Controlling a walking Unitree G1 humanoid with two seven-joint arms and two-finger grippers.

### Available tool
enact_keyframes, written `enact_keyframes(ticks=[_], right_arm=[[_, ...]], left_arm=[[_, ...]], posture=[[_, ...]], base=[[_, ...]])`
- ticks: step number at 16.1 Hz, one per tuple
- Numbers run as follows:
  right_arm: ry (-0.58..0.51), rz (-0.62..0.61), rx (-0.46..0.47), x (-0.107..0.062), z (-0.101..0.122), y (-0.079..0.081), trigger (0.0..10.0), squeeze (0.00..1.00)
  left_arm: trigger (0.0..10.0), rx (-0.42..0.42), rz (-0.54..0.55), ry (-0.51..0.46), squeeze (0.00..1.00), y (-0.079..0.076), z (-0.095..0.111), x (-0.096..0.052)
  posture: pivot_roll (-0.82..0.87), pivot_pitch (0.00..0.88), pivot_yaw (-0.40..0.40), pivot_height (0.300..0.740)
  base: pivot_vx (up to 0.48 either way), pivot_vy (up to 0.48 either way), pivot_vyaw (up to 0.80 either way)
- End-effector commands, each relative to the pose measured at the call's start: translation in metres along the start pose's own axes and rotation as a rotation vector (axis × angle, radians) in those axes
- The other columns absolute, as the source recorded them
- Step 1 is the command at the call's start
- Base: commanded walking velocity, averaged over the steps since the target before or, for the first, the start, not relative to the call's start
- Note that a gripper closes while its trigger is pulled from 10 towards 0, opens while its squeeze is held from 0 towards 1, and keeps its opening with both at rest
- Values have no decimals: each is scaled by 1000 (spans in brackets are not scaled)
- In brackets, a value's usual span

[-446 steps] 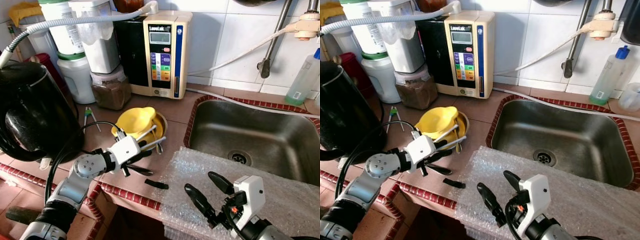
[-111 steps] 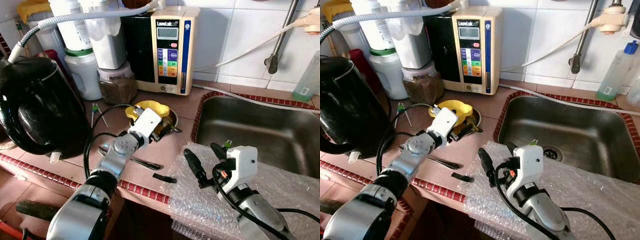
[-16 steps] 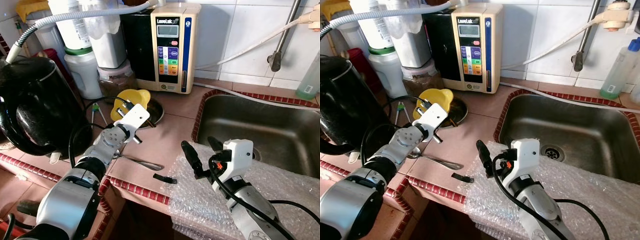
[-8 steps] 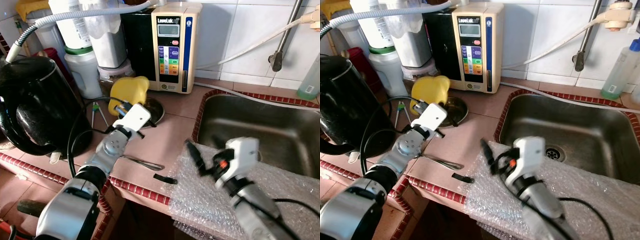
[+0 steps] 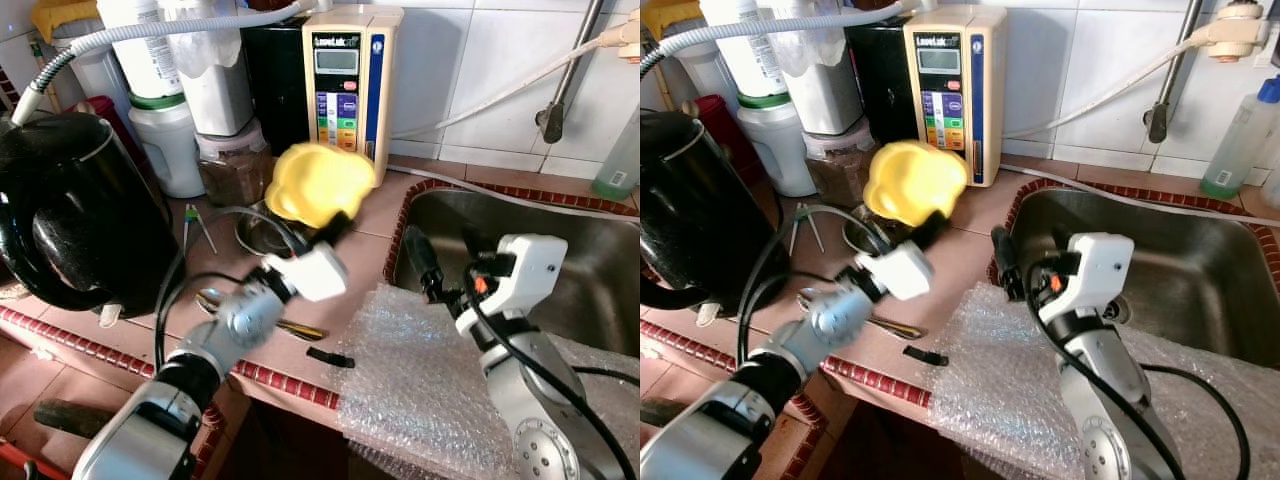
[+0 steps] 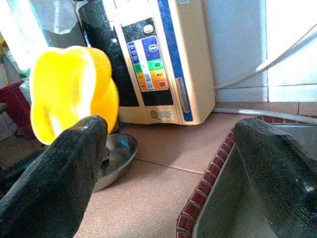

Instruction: Kitchen organization

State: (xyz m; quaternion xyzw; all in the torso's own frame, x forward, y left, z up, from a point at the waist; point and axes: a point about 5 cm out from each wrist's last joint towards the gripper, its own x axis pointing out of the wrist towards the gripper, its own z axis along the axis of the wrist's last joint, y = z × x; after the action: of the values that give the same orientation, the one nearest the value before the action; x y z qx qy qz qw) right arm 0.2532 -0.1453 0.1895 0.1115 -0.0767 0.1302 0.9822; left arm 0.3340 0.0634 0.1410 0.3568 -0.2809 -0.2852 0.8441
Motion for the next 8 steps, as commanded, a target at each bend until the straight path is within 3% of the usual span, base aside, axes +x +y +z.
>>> enact_keyframes(ticks=[1, 3, 6, 8], right_arm=[[14, 8, 17, 2, -2, 0, 10000, 0], [21, 14, 23, 7, -3, 1, 10000, 0], [42, 3, 7, 15, -5, 1, 10000, 0], [60, 5, 5, 22, -8, 3, 10000, 0]], left_arm=[[0, 29, -33, -62, 0, -1, 8, 2], [0, 40, -81, -119, 0, -11, 15, 1], [0, 107, -118, -198, 0, -15, 23, 2], [0, 109, -121, -223, 0, -16, 26, 3]], posture=[[-53, 0, 75, 740], [-55, 0, 77, 740], [-58, 0, 82, 740], [-59, 0, 84, 740]], base=[[0, 0, 0], [0, 0, 0], [0, 0, 0], [0, 0, 0]])
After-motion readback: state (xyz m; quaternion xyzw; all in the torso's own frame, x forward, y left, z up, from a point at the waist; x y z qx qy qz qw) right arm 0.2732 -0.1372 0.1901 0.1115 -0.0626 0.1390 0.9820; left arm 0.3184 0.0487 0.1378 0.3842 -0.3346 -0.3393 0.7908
